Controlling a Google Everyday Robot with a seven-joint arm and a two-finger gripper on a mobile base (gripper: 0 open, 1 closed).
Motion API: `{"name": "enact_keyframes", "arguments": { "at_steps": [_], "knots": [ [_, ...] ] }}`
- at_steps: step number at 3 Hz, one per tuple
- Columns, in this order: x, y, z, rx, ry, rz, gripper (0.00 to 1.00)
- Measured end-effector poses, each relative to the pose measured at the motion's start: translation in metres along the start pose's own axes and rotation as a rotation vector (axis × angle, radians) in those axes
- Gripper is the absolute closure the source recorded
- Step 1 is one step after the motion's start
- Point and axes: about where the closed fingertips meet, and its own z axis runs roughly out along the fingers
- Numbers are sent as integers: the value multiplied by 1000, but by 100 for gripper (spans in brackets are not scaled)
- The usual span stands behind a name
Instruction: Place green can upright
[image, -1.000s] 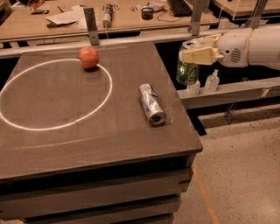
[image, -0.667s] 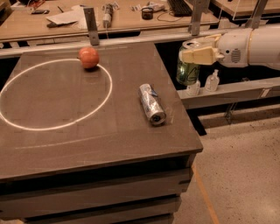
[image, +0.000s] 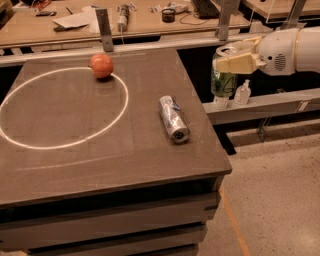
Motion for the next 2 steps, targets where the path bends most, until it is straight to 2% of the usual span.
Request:
{"name": "enact_keyframes", "arguments": {
  "at_steps": [2],
  "knots": [
    [1,-4,7,39,-52,-70,100]
  ]
}}
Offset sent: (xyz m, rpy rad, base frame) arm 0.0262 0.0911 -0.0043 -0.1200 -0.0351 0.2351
